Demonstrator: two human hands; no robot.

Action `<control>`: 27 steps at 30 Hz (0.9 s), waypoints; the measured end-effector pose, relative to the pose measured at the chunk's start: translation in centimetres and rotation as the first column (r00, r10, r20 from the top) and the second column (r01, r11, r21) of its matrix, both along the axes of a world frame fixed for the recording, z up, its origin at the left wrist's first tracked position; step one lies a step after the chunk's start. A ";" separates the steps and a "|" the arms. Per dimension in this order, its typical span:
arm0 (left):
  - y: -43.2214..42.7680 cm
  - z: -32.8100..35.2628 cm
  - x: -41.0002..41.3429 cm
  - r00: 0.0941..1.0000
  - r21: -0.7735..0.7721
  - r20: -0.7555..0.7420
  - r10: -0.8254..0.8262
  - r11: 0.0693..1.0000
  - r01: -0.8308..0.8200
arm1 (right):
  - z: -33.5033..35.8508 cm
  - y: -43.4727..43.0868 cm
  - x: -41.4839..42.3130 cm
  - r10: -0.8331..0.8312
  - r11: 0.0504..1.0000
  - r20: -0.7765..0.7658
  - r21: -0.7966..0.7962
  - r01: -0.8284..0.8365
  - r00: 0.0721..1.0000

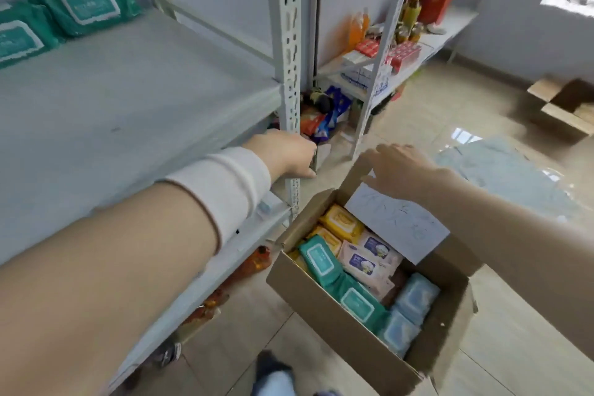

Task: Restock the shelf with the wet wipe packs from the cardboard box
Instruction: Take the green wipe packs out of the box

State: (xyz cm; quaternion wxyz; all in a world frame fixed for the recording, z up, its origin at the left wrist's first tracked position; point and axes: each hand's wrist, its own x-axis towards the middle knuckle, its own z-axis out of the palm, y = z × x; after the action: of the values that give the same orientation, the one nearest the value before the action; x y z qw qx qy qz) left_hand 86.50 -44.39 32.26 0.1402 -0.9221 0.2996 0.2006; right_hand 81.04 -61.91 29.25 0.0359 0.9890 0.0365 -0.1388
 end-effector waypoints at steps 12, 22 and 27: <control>-7.2 -28.2 -0.1 0.876 0.059 -0.476 0.078 0.997 -0.056 | -27.3 -6.8 -14.6 -0.509 0.732 -0.649 0.020 0.681 0.566; -7.0 -49.8 4.1 0.758 0.039 -0.514 0.402 0.893 -0.448 | -48.5 -5.1 -14.4 -0.609 -0.152 -0.788 0.231 0.961 0.093; -7.0 -54.6 5.2 0.708 -0.022 -0.506 0.492 0.814 -0.581 | -54.3 -5.4 -13.6 -0.587 -0.458 -0.800 0.201 0.866 -0.125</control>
State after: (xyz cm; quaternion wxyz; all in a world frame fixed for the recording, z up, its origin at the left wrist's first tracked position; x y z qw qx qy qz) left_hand 91.72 -51.35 -22.39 -0.0865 -0.8986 0.0592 0.4260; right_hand 67.41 -67.32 -25.04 -0.5231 0.5104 -0.6401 -0.2368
